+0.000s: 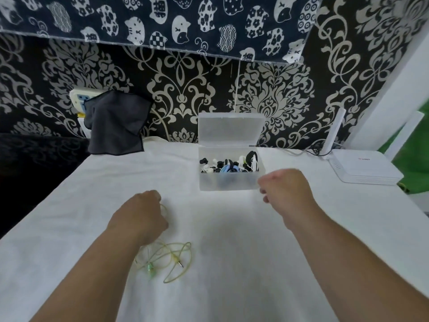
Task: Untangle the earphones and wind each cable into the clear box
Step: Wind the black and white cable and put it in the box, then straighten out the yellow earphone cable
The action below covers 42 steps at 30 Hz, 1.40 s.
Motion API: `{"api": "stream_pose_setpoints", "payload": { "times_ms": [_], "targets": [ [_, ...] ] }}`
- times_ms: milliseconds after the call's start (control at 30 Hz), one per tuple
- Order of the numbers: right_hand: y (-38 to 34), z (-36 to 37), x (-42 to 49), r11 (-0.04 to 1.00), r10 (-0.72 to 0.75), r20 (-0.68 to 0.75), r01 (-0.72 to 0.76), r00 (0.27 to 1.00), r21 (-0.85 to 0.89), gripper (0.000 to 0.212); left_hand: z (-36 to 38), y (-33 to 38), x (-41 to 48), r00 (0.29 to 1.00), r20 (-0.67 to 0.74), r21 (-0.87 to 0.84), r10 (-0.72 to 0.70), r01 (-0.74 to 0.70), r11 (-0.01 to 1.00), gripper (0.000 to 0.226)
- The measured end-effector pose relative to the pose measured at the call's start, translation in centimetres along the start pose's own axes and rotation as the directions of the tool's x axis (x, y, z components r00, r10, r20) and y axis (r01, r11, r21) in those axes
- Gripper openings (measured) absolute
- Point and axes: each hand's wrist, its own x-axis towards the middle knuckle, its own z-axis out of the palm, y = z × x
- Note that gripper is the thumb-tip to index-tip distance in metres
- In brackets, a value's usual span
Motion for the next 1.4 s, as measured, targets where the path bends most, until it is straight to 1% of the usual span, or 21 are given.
{"api": "stream_pose_setpoints", "payload": {
  "times_ms": [67, 100, 167, 233, 300, 333, 400, 467, 567, 633, 667, 733, 900, 1000, 1033, 1167, 1200, 1267, 1333, 1367, 1400],
  "targets": [
    [0.9, -0.6, -2.5, 0.981, 0.115, 0.104, -0.130, 0.988, 0.146, 0.014, 0.7, 0.0, -0.1, 0.998, 0.061, 0.068, -0.004, 0.000, 0.998, 0.046],
    [1.4, -0.9, -3.4, 0.974, 0.134, 0.162, -0.160, 0.978, 0.158, 0.014, 1.0, 0.1, -0.1, 0.998, 0.061, 0.084, -0.009, 0.004, 0.996, 0.042],
    [2.0, -1.1, -4.7, 0.983, 0.100, 0.250, -0.136, 0.963, 0.127, 0.015, 1.3, 0.2, -0.2, 1.000, 0.021, 0.100, -0.007, 0.005, 0.995, 0.024],
    [2.4, -1.1, -4.5, 0.998, 0.009, 0.220, -0.023, 0.975, 0.060, 0.013, 1.5, 0.4, -0.3, 1.000, -0.014, 0.090, 0.003, -0.002, 0.996, 0.011],
    [2.6, -1.1, -3.1, 0.987, -0.141, 0.115, 0.149, 0.983, -0.065, 0.025, 1.6, 0.8, -0.5, 0.999, -0.035, 0.052, 0.025, -0.023, 0.998, 0.008],
    [2.6, -1.1, -2.2, 0.964, -0.230, 0.087, 0.239, 0.969, -0.120, 0.032, 1.5, 1.0, -0.6, 0.998, -0.049, 0.032, 0.040, -0.039, 0.999, 0.008],
    [2.3, -1.1, 0.1, 0.887, -0.392, 0.098, 0.404, 0.915, -0.225, 0.042, 1.5, 1.6, -0.7, 0.995, -0.076, 0.001, 0.071, -0.071, 0.997, 0.009],
    [1.7, -0.7, 2.4, 0.784, -0.467, 0.192, 0.504, 0.863, -0.363, 0.053, 1.4, 2.2, -0.7, 0.989, -0.112, -0.027, 0.098, -0.101, 0.994, 0.011],
    [0.7, 0.3, 4.5, 0.613, -0.399, 0.389, 0.557, 0.830, -0.560, 0.064, 1.0, 2.7, -0.7, 0.984, -0.142, -0.094, 0.107, -0.121, 0.988, 0.013],
    [0.2, 1.1, 5.4, 0.506, -0.329, 0.438, 0.548, 0.837, -0.667, 0.069, 0.8, 2.9, -0.6, 0.982, -0.151, -0.127, 0.111, -0.131, 0.983, 0.013],
    [-0.1, 1.5, 5.7, 0.484, -0.287, 0.449, 0.532, 0.846, -0.695, 0.072, 0.7, 3.0, -0.5, 0.981, -0.155, -0.140, 0.115, -0.137, 0.981, 0.013],
    [-0.8, 2.3, 6.0, 0.483, -0.224, 0.459, 0.507, 0.860, -0.714, 0.072, 0.6, 3.1, -0.5, 0.980, -0.154, -0.171, 0.125, -0.151, 0.974, 0.013],
    [-1.1, 3.8, 4.6, 0.464, -0.298, 0.389, 0.488, 0.872, -0.739, 0.056, 0.1, 3.8, -0.8, 0.973, -0.170, -0.296, 0.155, -0.200, 0.934, 0.011],
    [-0.8, 4.0, 3.6, 0.448, -0.296, 0.468, 0.553, 0.833, -0.702, 0.056, -0.3, 4.2, -1.3, 0.964, -0.207, -0.333, 0.169, -0.232, 0.914, 0.008],
    [-0.9, 3.9, 3.5, 0.470, -0.299, 0.489, 0.573, 0.819, -0.671, 0.055, -0.4, 4.3, -1.4, 0.962, -0.215, -0.347, 0.170, -0.238, 0.907, 0.008],
    [-1.9, 2.5, 3.4, 0.676, -0.298, 0.484, 0.540, 0.823, -0.502, 0.060, -0.3, 4.5, -1.7, 0.957, -0.229, -0.369, 0.176, -0.253, 0.895, 0.011],
    [-1.9, 2.2, 3.3, 0.702, -0.328, 0.454, 0.536, 0.828, -0.469, 0.058, -0.3, 4.5, -1.7, 0.956, -0.234, -0.374, 0.177, -0.256, 0.891, 0.012],
    [-1.7, 1.4, 2.3, 0.779, -0.392, 0.317, 0.495, 0.863, -0.384, 0.045, -0.3, 4.7, -1.7, 0.949, -0.255, -0.392, 0.185, -0.276, 0.877, 0.017],
    [-1.1, 0.5, 0.1, 0.907, -0.323, 0.207, 0.364, 0.923, -0.210, 0.030, -0.5, 5.0, -1.6, 0.945, -0.259, -0.452, 0.202, -0.303, 0.839, 0.022],
    [-0.8, 0.0, -1.3, 0.965, -0.227, 0.221, 0.250, 0.948, -0.077, 0.025, -0.6, 5.5, -1.7, 0.946, -0.246, -0.517, 0.210, -0.311, 0.798, 0.022],
    [-0.5, -0.5, -2.9, 0.992, -0.119, 0.295, 0.105, 0.948, 0.063, 0.021, -0.7, 6.0, -2.0, 0.949, -0.228, -0.590, 0.217, -0.312, 0.745, 0.020]
  ]
}}
